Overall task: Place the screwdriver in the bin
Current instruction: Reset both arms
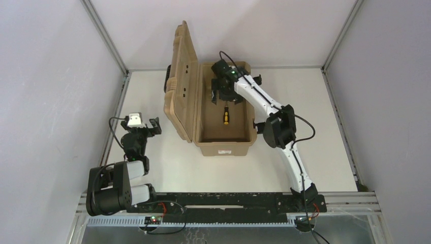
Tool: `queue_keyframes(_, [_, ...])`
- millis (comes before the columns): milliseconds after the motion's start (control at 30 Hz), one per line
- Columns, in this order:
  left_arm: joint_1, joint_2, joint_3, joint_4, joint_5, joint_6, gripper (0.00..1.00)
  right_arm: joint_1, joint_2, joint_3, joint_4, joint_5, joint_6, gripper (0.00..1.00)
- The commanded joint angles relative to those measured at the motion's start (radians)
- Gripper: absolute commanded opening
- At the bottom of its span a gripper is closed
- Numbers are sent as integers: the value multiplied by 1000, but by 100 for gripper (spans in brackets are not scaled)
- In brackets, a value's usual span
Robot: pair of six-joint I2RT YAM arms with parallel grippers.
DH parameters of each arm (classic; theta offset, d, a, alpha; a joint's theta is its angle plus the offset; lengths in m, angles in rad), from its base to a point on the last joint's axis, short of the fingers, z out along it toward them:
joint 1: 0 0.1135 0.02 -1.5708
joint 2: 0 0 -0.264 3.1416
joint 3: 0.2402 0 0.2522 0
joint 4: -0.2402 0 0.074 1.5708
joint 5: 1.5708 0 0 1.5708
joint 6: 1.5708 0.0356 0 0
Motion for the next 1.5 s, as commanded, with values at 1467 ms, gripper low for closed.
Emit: queue_keyframes(1467, [-4, 2, -19, 100, 0, -8, 100, -524, -1210, -1493, 1089, -110, -529, 99])
